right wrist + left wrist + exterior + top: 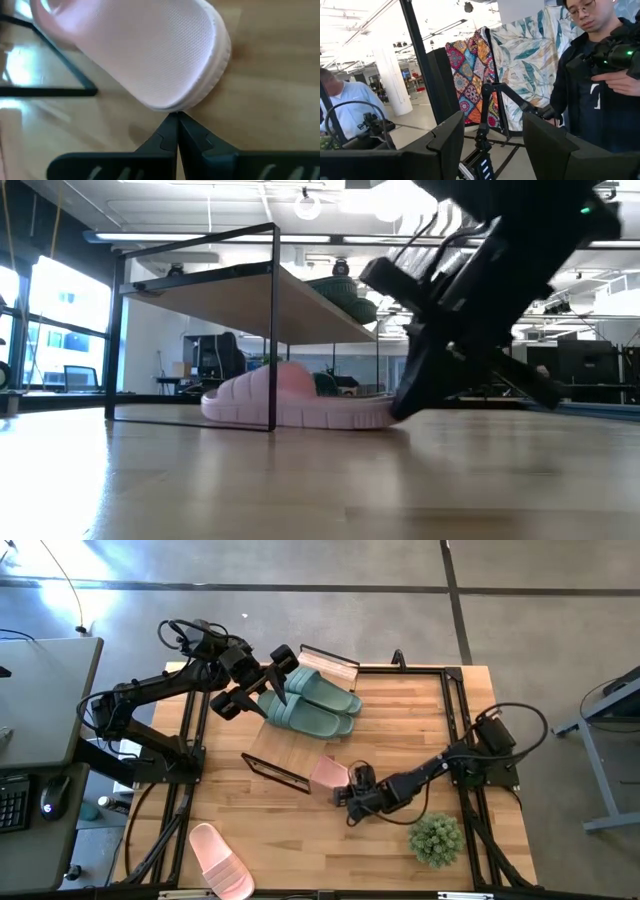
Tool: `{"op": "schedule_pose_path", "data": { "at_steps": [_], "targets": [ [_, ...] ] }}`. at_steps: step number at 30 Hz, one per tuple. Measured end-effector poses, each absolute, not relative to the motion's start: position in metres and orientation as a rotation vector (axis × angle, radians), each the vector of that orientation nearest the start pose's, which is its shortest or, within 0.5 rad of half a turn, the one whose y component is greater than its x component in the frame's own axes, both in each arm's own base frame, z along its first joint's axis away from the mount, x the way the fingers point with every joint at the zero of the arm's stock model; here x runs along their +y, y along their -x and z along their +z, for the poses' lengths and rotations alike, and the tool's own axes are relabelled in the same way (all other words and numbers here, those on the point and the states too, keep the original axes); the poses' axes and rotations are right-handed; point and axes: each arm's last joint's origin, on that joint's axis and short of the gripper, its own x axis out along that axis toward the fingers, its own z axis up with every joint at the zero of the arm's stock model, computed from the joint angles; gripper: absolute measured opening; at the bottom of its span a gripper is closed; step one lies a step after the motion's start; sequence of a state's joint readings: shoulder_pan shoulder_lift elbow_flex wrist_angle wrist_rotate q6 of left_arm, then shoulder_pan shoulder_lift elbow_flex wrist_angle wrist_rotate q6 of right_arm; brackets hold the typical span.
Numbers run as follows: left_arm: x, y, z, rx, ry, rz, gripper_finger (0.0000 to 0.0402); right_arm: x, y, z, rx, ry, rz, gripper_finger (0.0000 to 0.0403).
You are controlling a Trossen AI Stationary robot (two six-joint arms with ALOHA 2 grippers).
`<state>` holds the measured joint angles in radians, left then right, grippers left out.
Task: Pick and place slides into the shelf
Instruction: Put the pink slide under the shelf
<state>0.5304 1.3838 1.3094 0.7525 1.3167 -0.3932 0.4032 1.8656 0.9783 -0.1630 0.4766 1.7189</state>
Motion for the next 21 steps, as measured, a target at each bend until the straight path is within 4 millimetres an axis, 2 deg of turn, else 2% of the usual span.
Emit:
{"op": "schedule_pose_path", "data": {
  "at_steps": [6, 12, 17, 21],
  "targets": [
    [0.117, -0.254, 0.452, -0.26, -0.185, -0.813, 0.0182, 0.105, -0.331, 0.124, 0.625, -1.08, -0.77, 0.0],
    [0.117, -0.254, 0.452, -0.26, -0.184, -0.813, 0.0182, 0.095, -0.337, 0.125, 0.636, -1.059, -0.743, 0.0],
    [0.117, -0.254, 0.452, -0.259, -0.184, -0.813, 0.0182, 0.097, -0.337, 0.126, 0.638, -1.048, -0.727, 0.0],
    [0.117, -0.254, 0.452, -0.259, -0.184, -0.813, 0.0182, 0.11, -0.334, 0.127, 0.627, -1.05, -0.703, 0.0]
  ]
}}
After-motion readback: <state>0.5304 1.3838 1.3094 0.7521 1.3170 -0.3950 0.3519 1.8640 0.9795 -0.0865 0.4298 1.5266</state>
